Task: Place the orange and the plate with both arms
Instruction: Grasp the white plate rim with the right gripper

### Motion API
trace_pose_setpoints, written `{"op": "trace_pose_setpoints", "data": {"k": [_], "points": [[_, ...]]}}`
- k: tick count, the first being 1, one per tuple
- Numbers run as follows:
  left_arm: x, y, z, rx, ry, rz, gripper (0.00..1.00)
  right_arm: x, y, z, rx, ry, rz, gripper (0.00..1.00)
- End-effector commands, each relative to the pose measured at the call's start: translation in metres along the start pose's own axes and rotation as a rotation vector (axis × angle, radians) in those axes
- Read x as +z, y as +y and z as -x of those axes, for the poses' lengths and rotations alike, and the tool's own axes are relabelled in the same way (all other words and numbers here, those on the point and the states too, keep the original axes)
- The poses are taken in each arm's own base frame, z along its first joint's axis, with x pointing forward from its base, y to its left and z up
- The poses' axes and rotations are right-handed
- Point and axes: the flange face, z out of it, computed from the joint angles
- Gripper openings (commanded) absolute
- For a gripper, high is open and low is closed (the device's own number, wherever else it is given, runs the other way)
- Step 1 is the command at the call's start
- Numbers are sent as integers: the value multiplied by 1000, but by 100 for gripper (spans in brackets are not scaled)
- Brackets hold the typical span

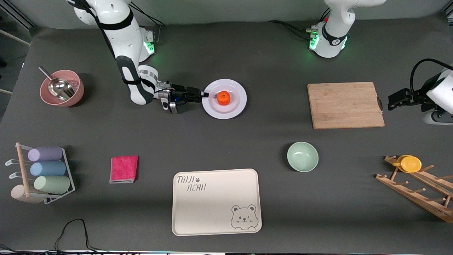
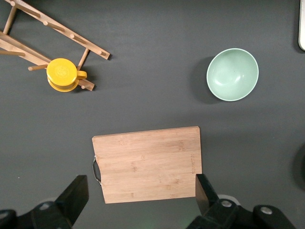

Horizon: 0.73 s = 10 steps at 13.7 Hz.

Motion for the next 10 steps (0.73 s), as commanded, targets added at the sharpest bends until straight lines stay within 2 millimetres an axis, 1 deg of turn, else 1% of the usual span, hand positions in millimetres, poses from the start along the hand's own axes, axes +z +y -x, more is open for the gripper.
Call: {"op": "trace_pose_setpoints", "data": {"k": [1,2,8,10], "points": [[-3,2,-2,22,14,2,100,9,11,-1,-37,7,10,7],[-4,4,-2,20,21,3,100,9,12,-1,-34,7,10,0],[-3,7,-3,28,22,5,100,7,11,-4,-20,14,8,0],[-3,8,-3,29,23,14,100,8,6,-10,-21,14,-2,0]]}}
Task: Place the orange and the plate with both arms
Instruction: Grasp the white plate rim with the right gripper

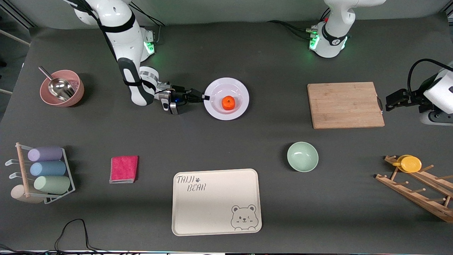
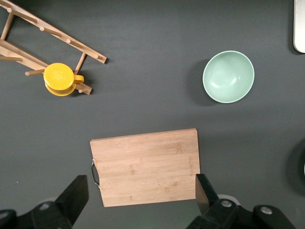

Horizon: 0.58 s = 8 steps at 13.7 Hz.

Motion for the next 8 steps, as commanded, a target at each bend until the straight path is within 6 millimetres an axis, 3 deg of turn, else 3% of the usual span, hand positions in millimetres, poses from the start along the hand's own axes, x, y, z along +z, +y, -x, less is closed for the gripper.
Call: {"op": "trace_pose_setpoints", "data": {"k": [1,4,7,8], "points": [[-3,0,-1,15,11,12,100,8,-2,-13,4,17,-14,0],[-3,1,-1,17,10,12,100,15,-21,-28,27,23,-46,0],[-3,1,-1,17,10,13,100,26,-40,-59,44,18,-71,0],[-3,1,-1,17,10,13,100,22,-49,-79,40,19,-74,0]]}}
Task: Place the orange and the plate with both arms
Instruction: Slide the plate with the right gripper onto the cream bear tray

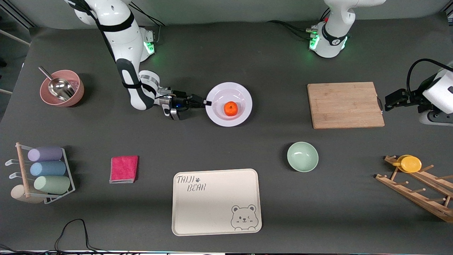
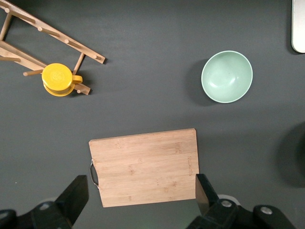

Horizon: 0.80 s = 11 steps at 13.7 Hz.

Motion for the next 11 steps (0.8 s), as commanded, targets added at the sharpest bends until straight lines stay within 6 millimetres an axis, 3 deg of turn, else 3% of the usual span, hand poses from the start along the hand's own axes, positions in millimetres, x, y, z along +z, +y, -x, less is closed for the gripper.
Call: {"op": "trace_pose_setpoints", "data": {"k": [1,3,7,11], "points": [[-2,0,-2,15,10,10,100,1,-34,-52,12,-19,-17,0],[-2,-1,-1,14,8,11,100,-14,-63,-100,39,-35,30,0],[-1,-1,-3,14,11,10,100,-37,-129,-177,57,-58,95,0],[-1,0,-4,15,16,10,100,-56,-206,-239,46,-46,119,0]]}}
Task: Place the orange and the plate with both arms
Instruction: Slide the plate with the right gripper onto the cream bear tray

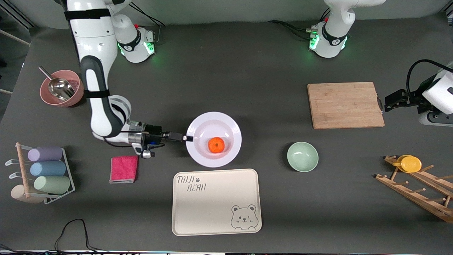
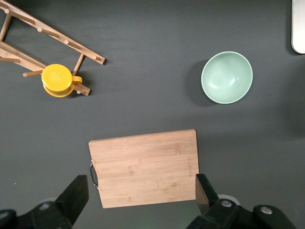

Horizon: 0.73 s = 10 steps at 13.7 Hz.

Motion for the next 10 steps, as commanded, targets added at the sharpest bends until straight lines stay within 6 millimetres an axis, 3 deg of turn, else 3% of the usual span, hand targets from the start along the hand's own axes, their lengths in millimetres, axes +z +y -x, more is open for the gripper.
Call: {"op": "trace_pose_setpoints", "data": {"k": [1,2,5,10], "points": [[-2,-1,-3,14,15,9,100,-6,-47,-33,9,-3,2,0],[-2,0,-3,16,15,9,100,-7,-60,-44,6,3,0,0],[-1,-2,-3,13,15,9,100,-7,-71,-86,-29,20,10,0],[-2,-2,-4,13,19,9,100,8,-35,-143,-64,31,5,0]]}}
